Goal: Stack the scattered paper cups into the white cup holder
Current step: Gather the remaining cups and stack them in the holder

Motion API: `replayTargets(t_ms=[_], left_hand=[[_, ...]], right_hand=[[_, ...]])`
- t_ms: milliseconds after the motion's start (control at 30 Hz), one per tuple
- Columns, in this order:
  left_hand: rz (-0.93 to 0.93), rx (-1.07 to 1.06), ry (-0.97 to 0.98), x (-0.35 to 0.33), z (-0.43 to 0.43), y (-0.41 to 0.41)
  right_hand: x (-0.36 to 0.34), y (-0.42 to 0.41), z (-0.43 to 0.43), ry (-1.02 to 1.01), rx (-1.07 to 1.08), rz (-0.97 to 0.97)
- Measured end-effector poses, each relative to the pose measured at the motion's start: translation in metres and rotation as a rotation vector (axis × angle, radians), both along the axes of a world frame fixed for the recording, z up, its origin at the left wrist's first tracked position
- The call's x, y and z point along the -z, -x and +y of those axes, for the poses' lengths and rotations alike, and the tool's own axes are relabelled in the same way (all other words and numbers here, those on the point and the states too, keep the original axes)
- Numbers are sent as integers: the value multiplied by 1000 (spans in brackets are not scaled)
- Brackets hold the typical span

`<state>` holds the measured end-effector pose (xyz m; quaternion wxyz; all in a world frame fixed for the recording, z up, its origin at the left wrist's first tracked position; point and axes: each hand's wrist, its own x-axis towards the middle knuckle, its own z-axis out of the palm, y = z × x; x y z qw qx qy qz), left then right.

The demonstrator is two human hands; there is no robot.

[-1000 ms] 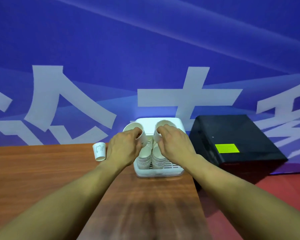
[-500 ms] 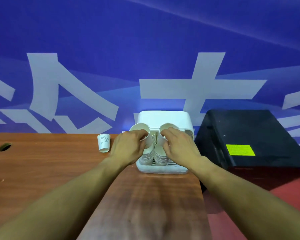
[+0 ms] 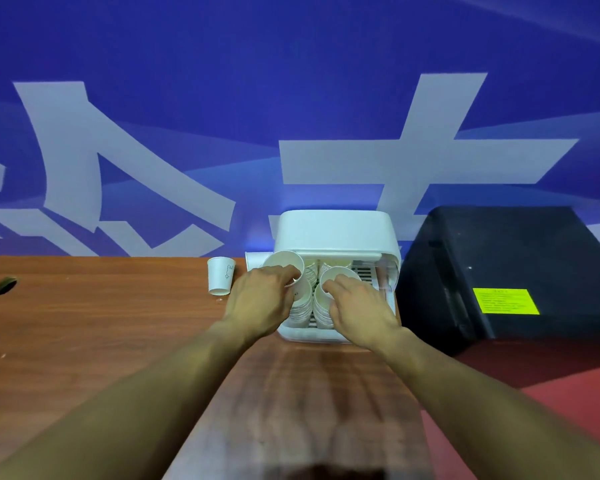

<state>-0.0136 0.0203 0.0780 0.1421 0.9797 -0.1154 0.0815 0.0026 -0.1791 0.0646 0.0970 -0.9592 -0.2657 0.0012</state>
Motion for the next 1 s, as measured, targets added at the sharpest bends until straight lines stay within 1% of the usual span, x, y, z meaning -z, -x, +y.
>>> replayTargets(t_ms=[133,433,633,900,1000], left_hand=[[-17,64,-67,8,3,-3],[0,101,-31,21,5,-13],[-5,125,-45,29,3,-15],[39,136,-52,50,0,-19],[64,159,-82,57,-4,-21]], right_hand=[[20,-6,2,-24,-1,70],[47,-19,1,-6,-33,164],[54,-25,3,-42,-15,145],[65,-28,2,-58,-17,92],[69,-27,3,-77,-2,67]])
